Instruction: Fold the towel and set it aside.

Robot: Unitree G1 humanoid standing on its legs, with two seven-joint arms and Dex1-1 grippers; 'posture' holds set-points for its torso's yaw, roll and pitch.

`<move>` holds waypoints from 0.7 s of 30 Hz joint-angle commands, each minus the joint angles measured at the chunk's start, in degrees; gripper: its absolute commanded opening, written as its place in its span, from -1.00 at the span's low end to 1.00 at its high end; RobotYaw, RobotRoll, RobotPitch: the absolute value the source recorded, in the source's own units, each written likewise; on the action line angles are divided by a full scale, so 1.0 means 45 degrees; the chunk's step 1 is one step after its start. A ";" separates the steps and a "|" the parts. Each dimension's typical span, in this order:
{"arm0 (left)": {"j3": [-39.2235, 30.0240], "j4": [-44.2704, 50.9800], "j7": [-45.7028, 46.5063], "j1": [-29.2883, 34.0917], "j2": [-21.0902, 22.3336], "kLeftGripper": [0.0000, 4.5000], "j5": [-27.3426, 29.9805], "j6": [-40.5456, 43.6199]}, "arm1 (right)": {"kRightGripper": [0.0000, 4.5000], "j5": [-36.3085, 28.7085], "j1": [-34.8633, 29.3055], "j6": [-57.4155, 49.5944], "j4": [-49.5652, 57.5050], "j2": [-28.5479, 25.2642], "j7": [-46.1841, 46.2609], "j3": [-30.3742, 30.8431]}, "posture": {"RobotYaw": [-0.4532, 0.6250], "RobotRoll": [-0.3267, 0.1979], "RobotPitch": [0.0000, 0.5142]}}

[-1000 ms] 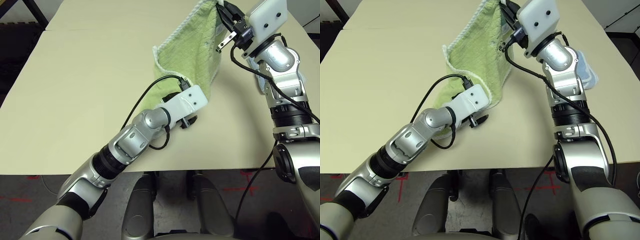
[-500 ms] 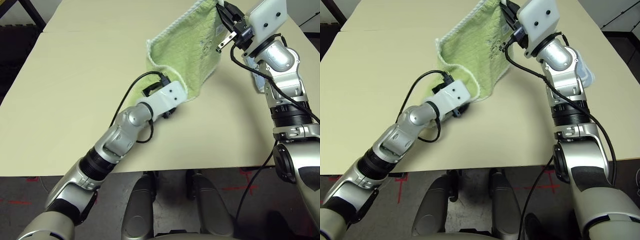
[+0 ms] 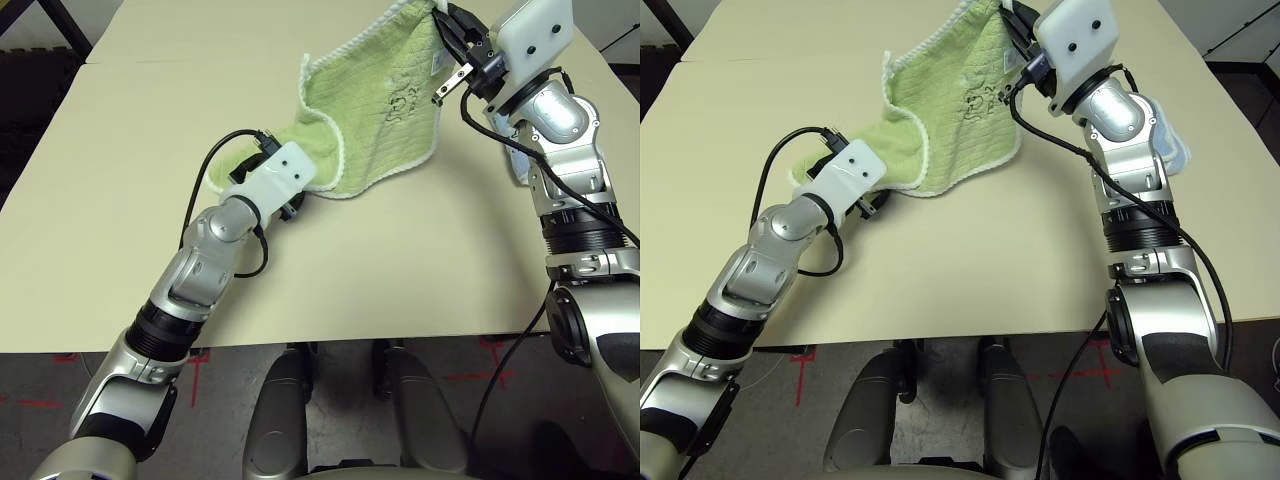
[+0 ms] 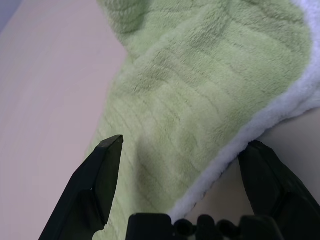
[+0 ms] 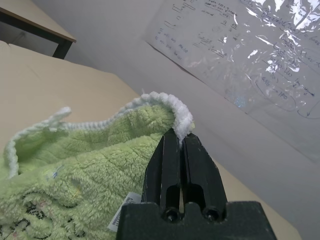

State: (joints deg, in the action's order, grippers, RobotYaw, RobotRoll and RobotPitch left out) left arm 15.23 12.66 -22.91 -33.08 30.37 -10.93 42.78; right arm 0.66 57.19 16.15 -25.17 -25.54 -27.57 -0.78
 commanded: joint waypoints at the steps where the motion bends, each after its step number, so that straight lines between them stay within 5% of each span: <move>1: 0.0204 0.0971 -0.0975 0.0203 -0.0511 1.00 0.0823 0.1042 | -0.98 -0.0115 -0.0139 -0.0015 0.0157 -0.0093 -0.0073 -0.0076 | -0.11 0.25 0.18; 7: -0.0010 0.1916 -0.1319 -0.0547 -0.1545 1.00 0.1546 0.1939 | -0.98 -0.0099 -0.0182 -0.0018 0.0178 -0.0114 -0.0059 -0.0082 | -0.12 0.25 0.17; 21: 0.0772 0.0717 -0.0700 -0.0328 -0.1444 1.00 0.0659 -0.0119 | -0.98 -0.0073 -0.0244 0.0000 0.0168 -0.0179 0.0025 -0.0116 | -0.14 0.25 0.15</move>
State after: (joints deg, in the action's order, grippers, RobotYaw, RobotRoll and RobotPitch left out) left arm 17.16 16.84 -25.76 -35.67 23.35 -6.94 43.58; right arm 0.67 56.96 15.95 -25.11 -25.88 -27.56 -0.78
